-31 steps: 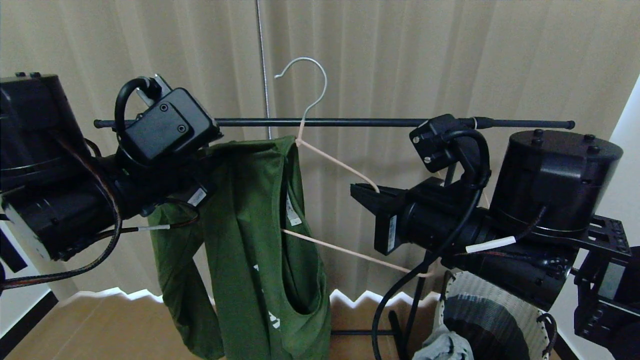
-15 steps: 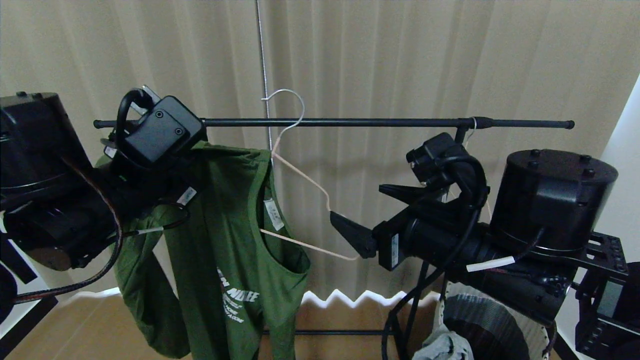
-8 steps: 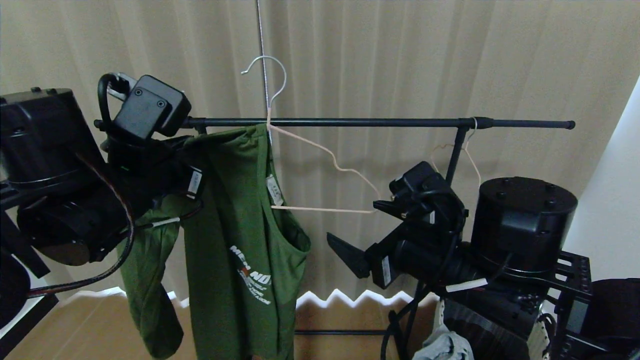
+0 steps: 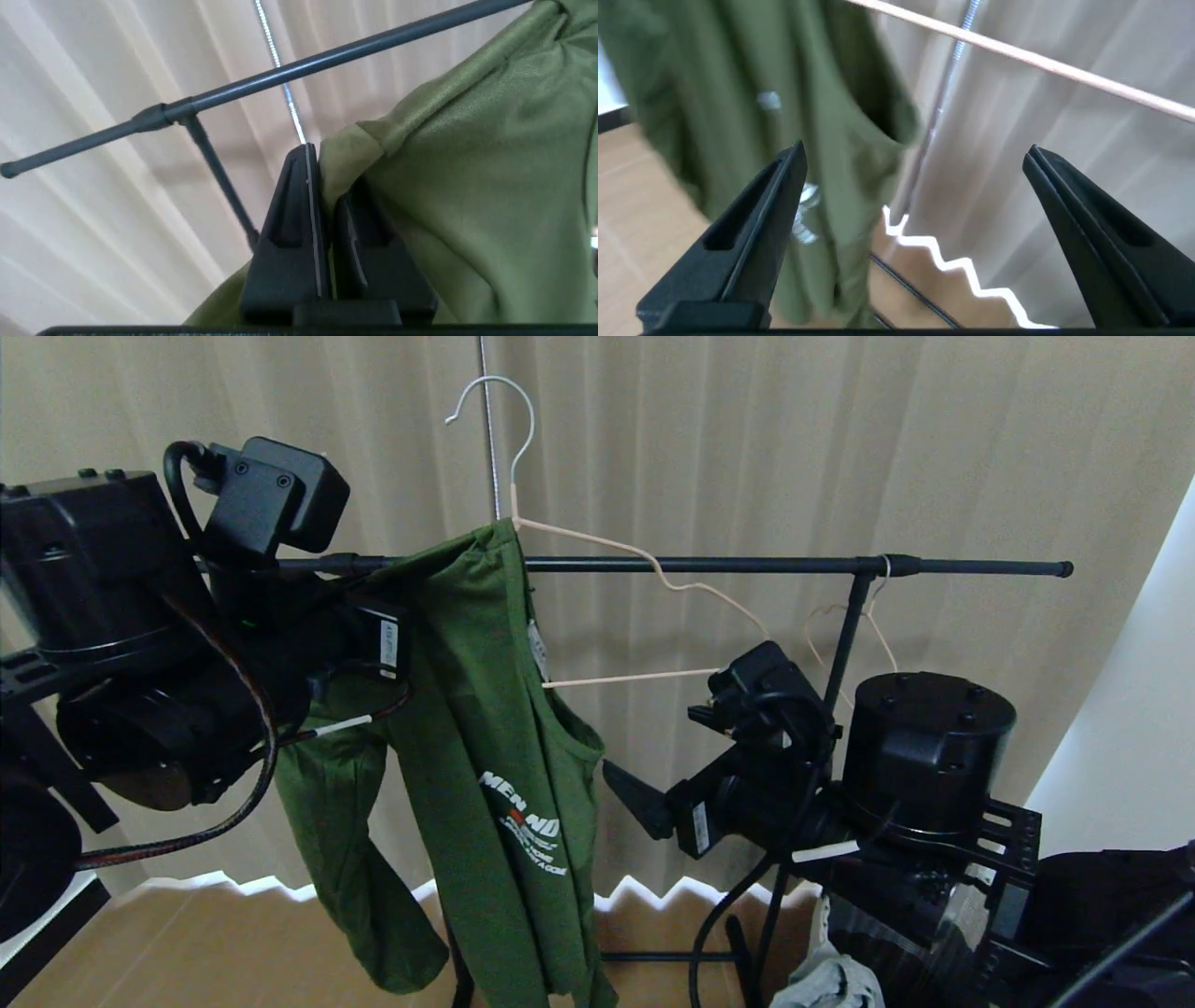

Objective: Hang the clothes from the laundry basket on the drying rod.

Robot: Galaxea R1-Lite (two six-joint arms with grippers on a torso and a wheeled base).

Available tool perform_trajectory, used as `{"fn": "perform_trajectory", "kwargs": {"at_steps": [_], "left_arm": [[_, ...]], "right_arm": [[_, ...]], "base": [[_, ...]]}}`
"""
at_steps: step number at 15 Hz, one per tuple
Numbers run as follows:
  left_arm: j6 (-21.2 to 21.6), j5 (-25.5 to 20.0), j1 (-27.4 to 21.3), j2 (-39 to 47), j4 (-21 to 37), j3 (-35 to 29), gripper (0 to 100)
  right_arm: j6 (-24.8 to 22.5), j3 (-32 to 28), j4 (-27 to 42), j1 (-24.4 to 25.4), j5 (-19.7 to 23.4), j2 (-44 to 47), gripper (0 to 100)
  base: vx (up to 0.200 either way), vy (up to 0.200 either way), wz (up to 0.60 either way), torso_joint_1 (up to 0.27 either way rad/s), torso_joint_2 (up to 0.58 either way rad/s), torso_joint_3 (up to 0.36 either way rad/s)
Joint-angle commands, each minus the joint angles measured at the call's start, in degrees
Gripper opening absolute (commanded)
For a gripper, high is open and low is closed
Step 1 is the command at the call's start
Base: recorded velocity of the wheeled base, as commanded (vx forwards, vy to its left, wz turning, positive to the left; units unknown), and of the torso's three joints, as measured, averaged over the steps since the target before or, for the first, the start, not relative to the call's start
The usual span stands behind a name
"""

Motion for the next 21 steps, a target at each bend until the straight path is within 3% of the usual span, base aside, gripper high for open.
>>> {"fn": "perform_trajectory", "kwargs": {"at_steps": [1,10,17,21], "left_arm": [[-0.1,-0.3,-1.0,-0.2,-0.2,-0.2,0],[-0.9,-0.4,-7.1,-1.1,-0.3,-2.7,0],[-1.4,-0.2,-7.3,-1.1,-0.3,-3.5,0],[-1.4,-0.1,-7.2,-1.4,-0.3,-2.8,0]], "right_arm": [[0.0,-0.4,-0.8,-2.5,0.0,2.4,100],[0.0,-0.1,-7.1,-3.9,0.2,4.9,100],[0.2,4.0,-7.2,1.6,0.4,4.6,100],[0.0,4.7,-6.8,1.2,-0.1,5.3,100]], "base": [[0.000,0.000,0.00,0.000,0.00,0.000],[0.000,0.000,0.00,0.000,0.00,0.000],[0.000,0.000,0.00,0.000,0.00,0.000],[0.000,0.000,0.00,0.000,0.00,0.000]]}}
